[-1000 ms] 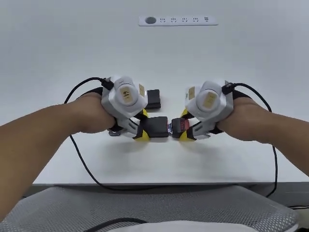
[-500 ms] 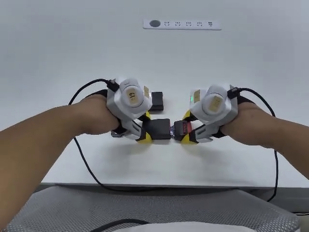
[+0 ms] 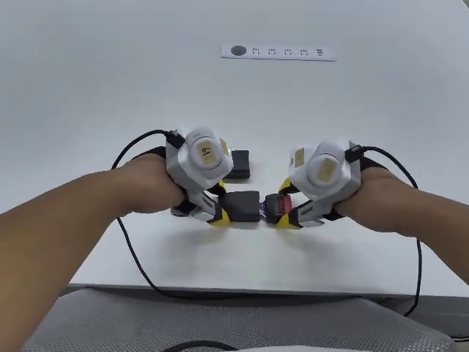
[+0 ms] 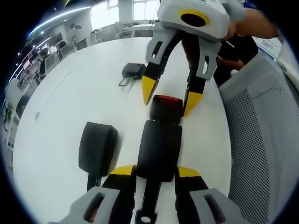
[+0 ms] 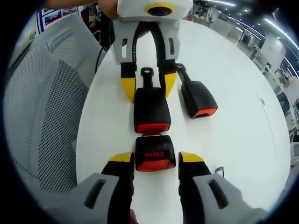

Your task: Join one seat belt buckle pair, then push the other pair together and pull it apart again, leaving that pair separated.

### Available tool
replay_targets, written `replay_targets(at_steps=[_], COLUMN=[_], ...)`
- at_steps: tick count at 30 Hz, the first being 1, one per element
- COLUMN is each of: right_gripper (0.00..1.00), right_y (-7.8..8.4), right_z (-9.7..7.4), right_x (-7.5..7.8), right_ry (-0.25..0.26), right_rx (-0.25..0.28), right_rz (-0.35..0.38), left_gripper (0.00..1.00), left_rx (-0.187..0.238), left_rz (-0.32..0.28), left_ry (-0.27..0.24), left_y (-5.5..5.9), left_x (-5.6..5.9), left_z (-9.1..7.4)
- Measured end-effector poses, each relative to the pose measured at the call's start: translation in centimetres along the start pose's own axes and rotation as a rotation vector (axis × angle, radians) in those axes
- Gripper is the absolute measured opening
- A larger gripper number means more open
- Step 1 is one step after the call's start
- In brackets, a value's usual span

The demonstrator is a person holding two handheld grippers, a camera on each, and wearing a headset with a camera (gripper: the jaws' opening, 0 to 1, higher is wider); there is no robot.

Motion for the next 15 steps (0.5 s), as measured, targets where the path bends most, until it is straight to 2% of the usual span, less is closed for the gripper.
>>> replay_targets(at_steps=[3,7,9,12,15], right_gripper=[0.34,0.34,0.34,0.33,0.32], right_y=[-0.4,-1.1,-1.5,-1.2,-0.4], right_z=[-0.7,-2.1,-3.0,-3.6,-3.7], right_x=[0.0,0.2,0.3,1.7,3.1], right_ry=[-0.011,-0.001,0.009,0.028,0.041], right_rx=[0.018,0.059,0.065,0.071,0.058], right_rz=[0.009,-0.018,-0.030,-0.028,-0.016], left_gripper=[0.34,0.36,0.36,0.36,0.35], left_rx=[0.032,0.082,0.094,0.110,0.115], left_rz=[-0.007,-0.020,0.023,0.017,0.015], left_ry=[-0.009,-0.004,-0.041,-0.077,-0.097], left_y=[-0.6,-1.9,-2.0,-2.4,-2.5], left_x=[-0.2,-0.3,-1.5,-2.8,-3.6], left_z=[-1.0,-2.9,-3.5,-4.2,-4.4])
Point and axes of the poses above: the centre of the closed fingertips' face, and the gripper's own axes: z roughly forward along the fingers, x roughly to its right, y roughly out of its underside, the point moved 8 cm from there along -z, roughly backward along the fingers, and after that the axes turned 8 degrees about z, right-handed, at the moved point
